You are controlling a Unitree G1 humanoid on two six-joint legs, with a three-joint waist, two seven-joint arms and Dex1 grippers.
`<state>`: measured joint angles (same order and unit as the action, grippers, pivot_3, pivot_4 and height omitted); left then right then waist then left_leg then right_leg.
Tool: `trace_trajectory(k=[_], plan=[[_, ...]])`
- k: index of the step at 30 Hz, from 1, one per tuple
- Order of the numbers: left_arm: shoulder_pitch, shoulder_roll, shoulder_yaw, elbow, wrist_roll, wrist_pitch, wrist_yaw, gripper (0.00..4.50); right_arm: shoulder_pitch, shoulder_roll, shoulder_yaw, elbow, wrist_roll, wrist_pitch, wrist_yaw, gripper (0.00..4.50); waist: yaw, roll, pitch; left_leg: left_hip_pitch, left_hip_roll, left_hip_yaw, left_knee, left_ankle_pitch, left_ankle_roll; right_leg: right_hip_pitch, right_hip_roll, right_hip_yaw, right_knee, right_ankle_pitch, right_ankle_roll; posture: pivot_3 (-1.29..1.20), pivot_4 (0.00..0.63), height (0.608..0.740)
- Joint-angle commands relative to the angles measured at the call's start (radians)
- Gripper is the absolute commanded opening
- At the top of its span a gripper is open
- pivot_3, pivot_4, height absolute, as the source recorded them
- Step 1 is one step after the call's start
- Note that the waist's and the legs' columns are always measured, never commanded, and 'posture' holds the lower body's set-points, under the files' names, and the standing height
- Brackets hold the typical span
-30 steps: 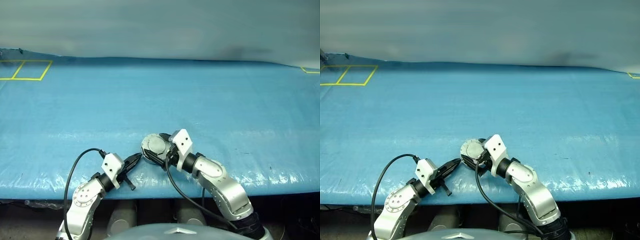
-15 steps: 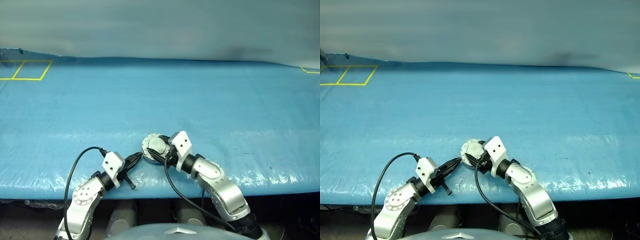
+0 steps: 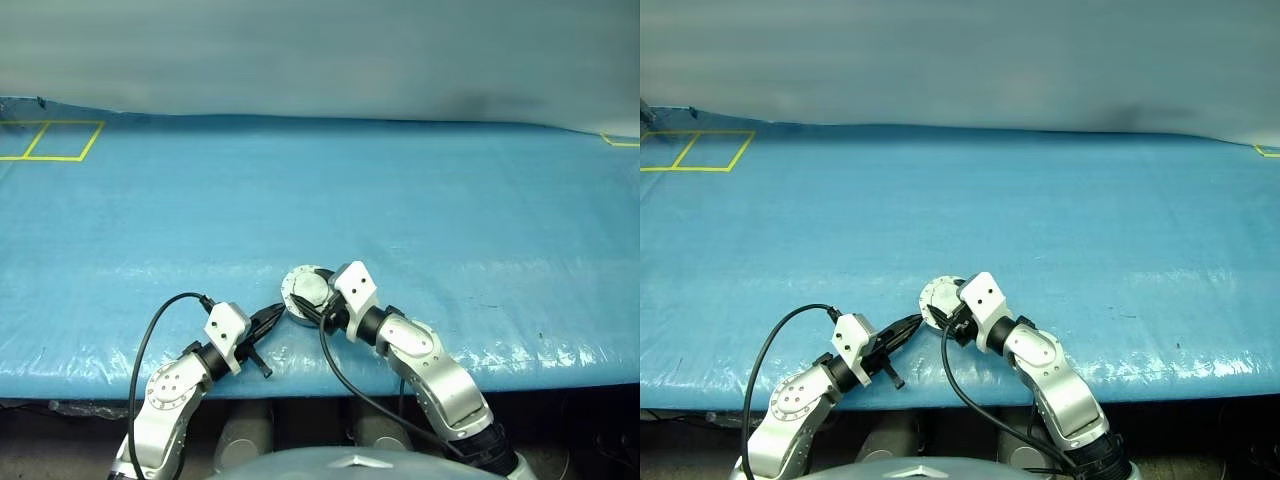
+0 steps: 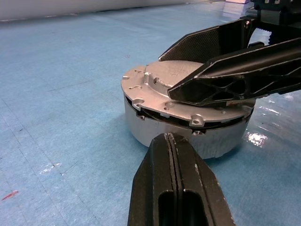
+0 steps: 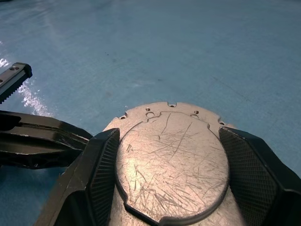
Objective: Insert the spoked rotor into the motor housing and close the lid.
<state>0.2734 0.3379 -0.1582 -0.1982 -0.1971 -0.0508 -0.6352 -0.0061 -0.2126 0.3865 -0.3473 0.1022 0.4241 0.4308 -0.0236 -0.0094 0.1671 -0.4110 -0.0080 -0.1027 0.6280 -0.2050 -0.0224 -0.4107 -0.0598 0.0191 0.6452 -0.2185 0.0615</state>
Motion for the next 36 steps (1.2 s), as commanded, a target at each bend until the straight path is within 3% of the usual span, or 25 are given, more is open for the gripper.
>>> trace_trajectory(k=[1,13,36], plan=[[-0.002,0.002,-0.004,-0.037,-0.001,-0.009,-0.001,0.0,-0.005,-0.002,0.013,-0.002,-0.008,-0.007,0.007,3.03,0.0,0.0,0.0,0.0,0.0,0.0,0.0,0.0,0.0,0.0,0.0,0.0,0.0,0.0,0.0,0.0,0.15,0.74],[-0.003,0.003,-0.007,-0.029,-0.001,-0.011,-0.004,0.0,-0.008,-0.051,0.013,0.017,-0.007,0.026,0.06,3.03,0.0,0.0,-0.001,0.001,0.0,0.0,0.0,0.0,0.0,0.001,0.0,0.0,0.0,0.0,0.0,0.0,0.15,0.74],[-0.017,0.01,-0.004,-0.017,0.005,-0.005,-0.002,0.0,-0.005,-0.007,-0.042,0.064,0.07,0.066,0.081,3.03,0.0,0.001,-0.01,0.003,0.0,0.0,0.0,0.0,0.0,0.003,0.0,0.0,0.0,0.0,0.0,0.0,0.15,0.74]])
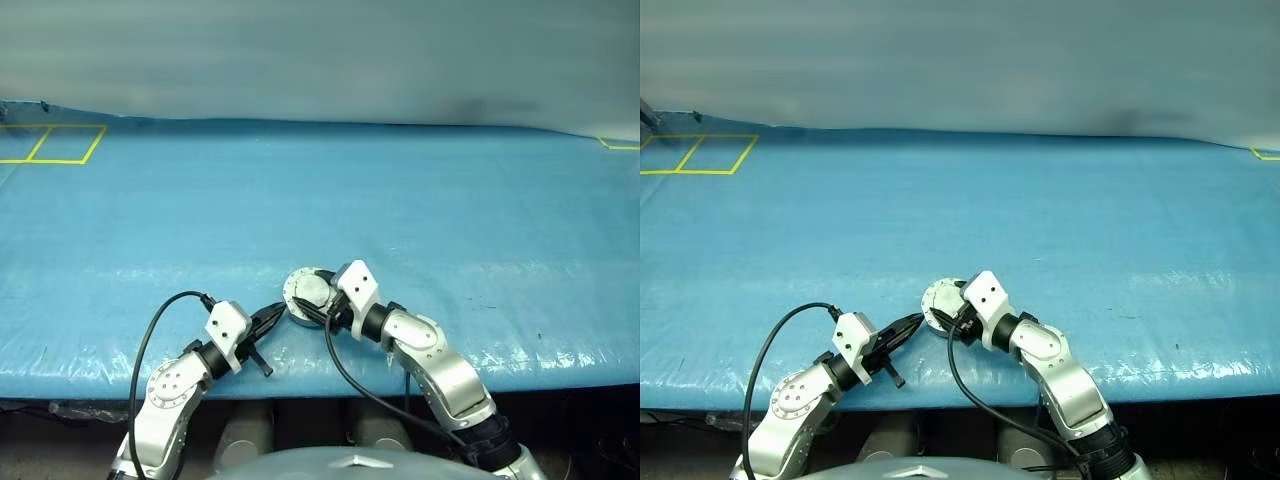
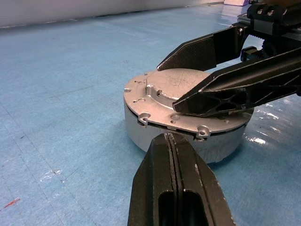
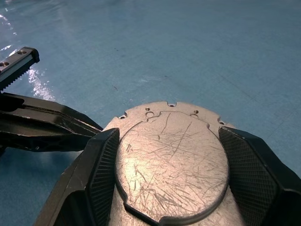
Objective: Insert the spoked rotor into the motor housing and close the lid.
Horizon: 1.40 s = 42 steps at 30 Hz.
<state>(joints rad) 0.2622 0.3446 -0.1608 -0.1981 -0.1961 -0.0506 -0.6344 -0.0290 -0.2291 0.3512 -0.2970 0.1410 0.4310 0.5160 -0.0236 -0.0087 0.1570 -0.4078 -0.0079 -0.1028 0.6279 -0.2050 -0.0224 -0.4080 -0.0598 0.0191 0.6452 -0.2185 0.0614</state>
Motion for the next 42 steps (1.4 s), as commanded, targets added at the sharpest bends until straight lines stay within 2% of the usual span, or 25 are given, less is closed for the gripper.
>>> trace_trajectory(k=[1,11,22,28,31,38,42], plan=[[-0.006,0.004,-0.001,-0.017,0.004,-0.005,-0.002,0.0,0.016,0.008,-0.006,0.013,0.028,0.063,-0.003,3.03,0.0,0.0,0.0,0.0,0.0,0.0,0.0,0.0,0.0,0.0,0.0,0.0,0.0,0.0,0.0,0.0,0.15,0.74],[-0.008,0.006,-0.004,-0.021,0.006,-0.004,0.001,0.0,0.004,-0.061,0.05,0.033,-0.057,-0.004,0.014,3.03,0.0,0.0,-0.001,0.0,0.0,0.0,0.0,0.0,0.0,0.0,0.0,0.0,0.0,0.0,0.0,0.0,0.15,0.74],[-0.01,0.006,-0.006,-0.026,0.006,0.002,0.006,0.0,-0.002,0.0,0.053,0.044,-0.072,0.025,-0.052,3.03,-0.001,0.0,-0.001,0.003,0.0,0.0,0.0,0.0,0.0,-0.001,0.0,0.0,0.0,0.0,0.0,0.0,0.15,0.74],[-0.01,0.006,-0.005,-0.028,0.008,0.005,0.013,0.0,0.0,-0.005,0.062,0.041,-0.078,0.037,-0.047,3.03,-0.001,0.0,-0.001,0.005,0.001,0.0,0.0,-0.001,-0.001,0.0,-0.001,0.0,0.0,0.0,0.0,0.0,0.15,0.74],[-0.014,-0.028,0.04,-0.043,-0.032,0.017,0.061,0.0,-0.001,-0.014,0.058,0.036,-0.076,0.046,-0.042,3.03,-0.001,0.0,-0.001,0.005,0.001,0.0,0.0,-0.001,-0.001,0.0,-0.001,0.0,0.0,0.0,0.0,0.0,0.15,0.74],[-0.139,-0.001,0.159,-0.092,-0.094,0.182,0.128,0.0,-0.009,-0.018,0.054,0.036,-0.073,0.053,-0.039,3.03,-0.001,0.0,-0.001,0.005,0.001,-0.001,0.0,-0.001,-0.001,0.0,0.0,-0.001,0.0,0.0,0.0,0.0,0.15,0.74],[-0.239,0.079,0.192,-0.122,-0.23,0.468,0.083,0.0,-0.013,-0.016,0.053,0.04,-0.074,0.052,-0.04,3.03,-0.005,0.0,-0.001,0.005,0.001,0.0,0.0,-0.001,-0.001,0.0,0.0,-0.001,0.0,0.0,0.0,0.0,0.15,0.74]])
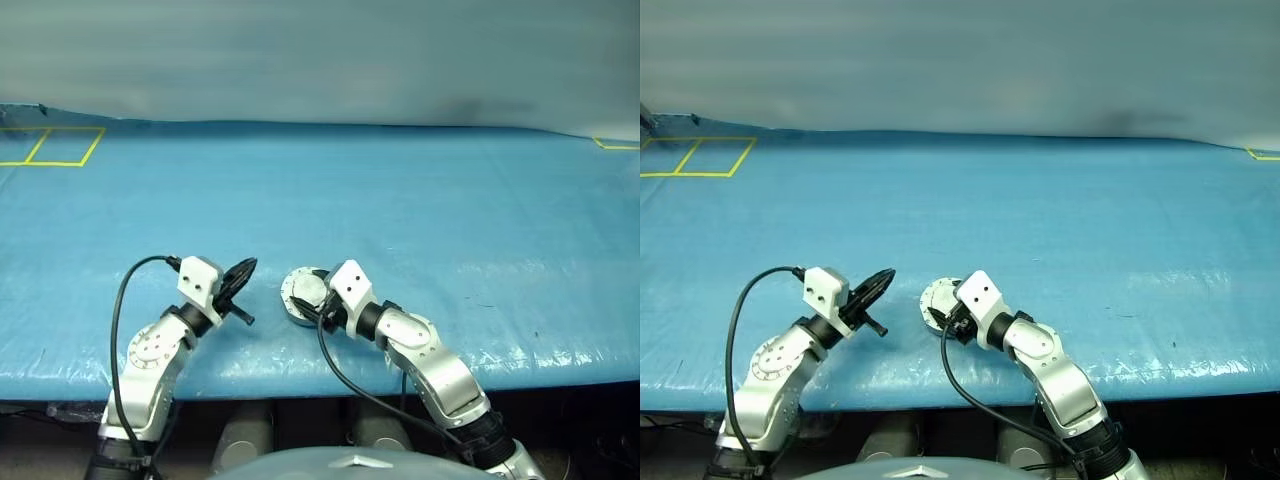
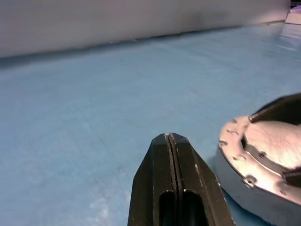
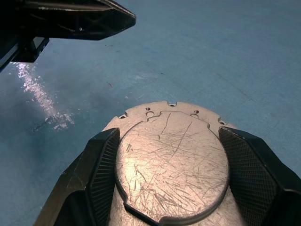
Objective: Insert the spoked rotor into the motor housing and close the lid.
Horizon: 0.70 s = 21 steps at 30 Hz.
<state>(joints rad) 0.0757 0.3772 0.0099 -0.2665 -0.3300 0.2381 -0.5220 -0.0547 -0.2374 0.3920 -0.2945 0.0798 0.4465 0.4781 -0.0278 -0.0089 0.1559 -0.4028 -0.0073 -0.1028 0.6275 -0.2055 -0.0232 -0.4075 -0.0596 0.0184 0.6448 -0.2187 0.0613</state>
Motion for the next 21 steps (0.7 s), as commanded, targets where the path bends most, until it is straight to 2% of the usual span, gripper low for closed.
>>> trace_trajectory(k=[1,6,10,21], plan=[[-0.082,0.063,0.026,-0.054,-0.134,0.248,-0.04,0.0,0.011,-0.008,0.012,0.039,-0.013,0.037,-0.002,3.03,-0.002,0.0,0.0,0.0,0.0,0.0,0.0,0.0,0.0,0.0,0.0,0.0,0.0,0.0,0.0,0.0,0.15,0.74],[-0.228,0.103,0.014,-0.003,-0.242,0.465,-0.098,0.0,0.008,-0.009,0.012,0.04,-0.014,0.037,-0.002,3.03,-0.007,-0.001,0.0,0.001,0.0,-0.001,0.0,0.0,0.0,0.001,0.0,0.0,0.0,0.0,0.0,0.0,0.15,0.74],[-0.321,0.099,-0.024,0.071,-0.262,0.561,-0.136,0.0,0.009,-0.009,0.01,0.038,-0.014,0.037,-0.007,3.03,-0.009,-0.001,0.0,0.003,0.0,-0.001,0.0,0.0,0.0,0.008,0.001,0.0,0.0,0.0,0.0,0.0,0.15,0.74],[-0.368,0.092,-0.112,0.121,-0.23,0.624,-0.179,0.0,0.024,-0.006,0.01,0.025,-0.014,0.039,-0.023,3.03,-0.008,-0.001,0.001,0.003,0.0,-0.001,-0.002,0.0,0.0,0.008,0.0,0.0,-0.001,0.0,0.0,0.0,0.15,0.74]])
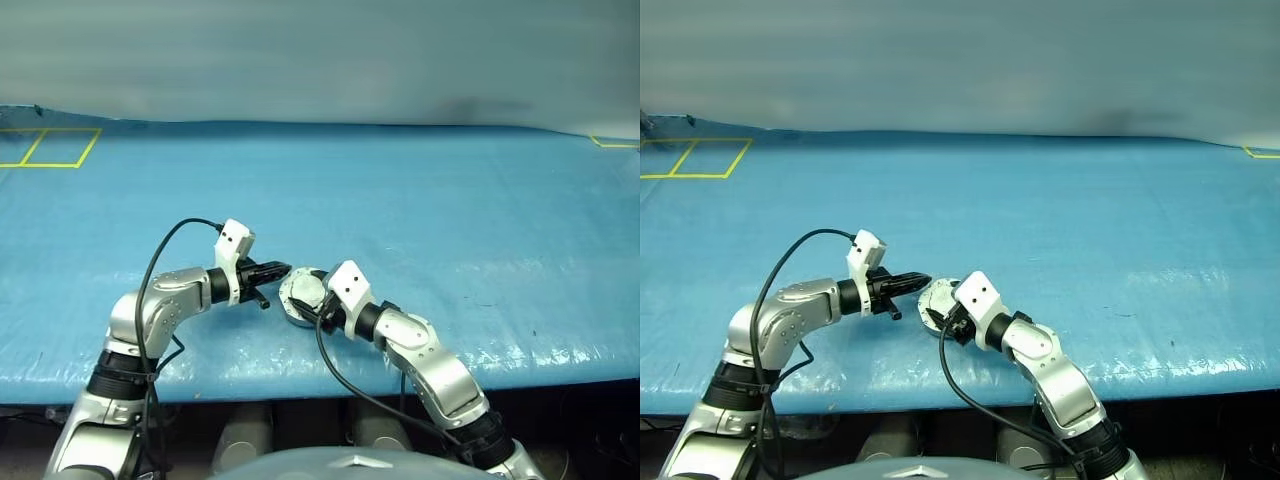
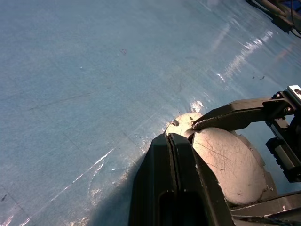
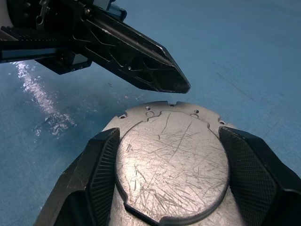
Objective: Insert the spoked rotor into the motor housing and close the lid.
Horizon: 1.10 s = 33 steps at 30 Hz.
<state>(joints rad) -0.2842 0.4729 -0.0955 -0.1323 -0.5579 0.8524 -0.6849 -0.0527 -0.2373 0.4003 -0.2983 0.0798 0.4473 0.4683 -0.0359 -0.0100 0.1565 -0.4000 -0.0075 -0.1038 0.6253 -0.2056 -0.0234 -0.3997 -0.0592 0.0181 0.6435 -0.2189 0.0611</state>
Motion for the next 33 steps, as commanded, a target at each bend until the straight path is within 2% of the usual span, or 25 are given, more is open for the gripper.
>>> trace_trajectory(k=[1,10,15,19,21,25,28,33], plan=[[-0.005,0.0,-0.013,-0.017,-0.002,0.013,-0.022,0.0,0.023,-0.005,0.002,0.028,-0.014,0.038,-0.015,3.03,0.0,0.0,0.0,0.0,0.0,0.0,0.0,0.0,0.0,0.0,0.0,0.0,0.0,0.0,0.0,0.0,0.15,0.74],[0.006,0.052,-0.087,-0.026,0.045,0.04,-0.052,0.0,0.022,0.002,0.016,0.028,-0.002,0.041,-0.007,3.03,0.0,0.0,0.0,0.0,0.0,0.0,0.0,0.0,0.0,0.0,0.0,0.0,-0.001,0.0,0.0,0.0,0.15,0.74],[0.011,0.049,-0.096,-0.03,0.055,0.038,-0.054,0.0,0.029,-0.015,0.016,0.006,0.027,0.056,0.034,3.03,0.0,0.0,0.0,0.001,0.0,0.0,-0.001,0.0,-0.001,0.0,0.0,0.0,-0.001,0.0,0.0,0.0,0.15,0.74],[0.016,0.045,-0.099,-0.025,0.063,0.026,-0.056,0.0,0.094,-0.057,-0.02,-0.064,0.055,0.065,0.045,4.41,0.011,-0.001,-0.001,0.001,-0.001,-0.001,-0.003,-0.001,-0.001,0.0,-0.001,0.0,-0.002,-0.002,0.001,0.0,0.15,0.74],[0.018,0.046,-0.1,-0.027,0.069,0.019,-0.056,0.0,0.129,-0.068,-0.042,-0.095,0.044,0.015,0.028,4.46,0.013,-0.001,-0.001,0.001,-0.001,-0.001,-0.004,-0.002,-0.001,0.001,-0.001,0.0,-0.002,-0.004,0.001,0.0,0.15,0.74],[0.021,0.048,-0.099,-0.028,0.076,0.013,-0.057,0.0,0.222,-0.068,-0.127,-0.201,0.157,0.072,0.037,4.46,0.017,-0.001,-0.001,0.001,-0.001,-0.001,-0.005,-0.003,-0.001,0.001,-0.001,0.0,-0.002,-0.006,0.001,0.0,0.15,0.74],[0.023,0.053,-0.108,-0.029,0.079,0.008,-0.069,0.0,0.292,-0.033,-0.246,-0.263,0.354,0.162,0.044,4.46,0.017,-0.001,-0.001,0.001,-0.001,-0.002,-0.005,-0.004,-0.001,0.001,-0.001,0.0,-0.002,-0.007,0.001,0.0,0.15,0.74],[0.021,0.043,-0.117,-0.023,0.094,0.0,-0.076,0.0,0.306,0.053,-0.381,-0.236,0.558,0.286,-0.018,4.46,0.015,0.0,0.001,0.001,-0.001,-0.001,-0.005,-0.004,-0.001,0.0,-0.001,0.0,-0.002,-0.007,0.0,0.0,0.15,0.74]])
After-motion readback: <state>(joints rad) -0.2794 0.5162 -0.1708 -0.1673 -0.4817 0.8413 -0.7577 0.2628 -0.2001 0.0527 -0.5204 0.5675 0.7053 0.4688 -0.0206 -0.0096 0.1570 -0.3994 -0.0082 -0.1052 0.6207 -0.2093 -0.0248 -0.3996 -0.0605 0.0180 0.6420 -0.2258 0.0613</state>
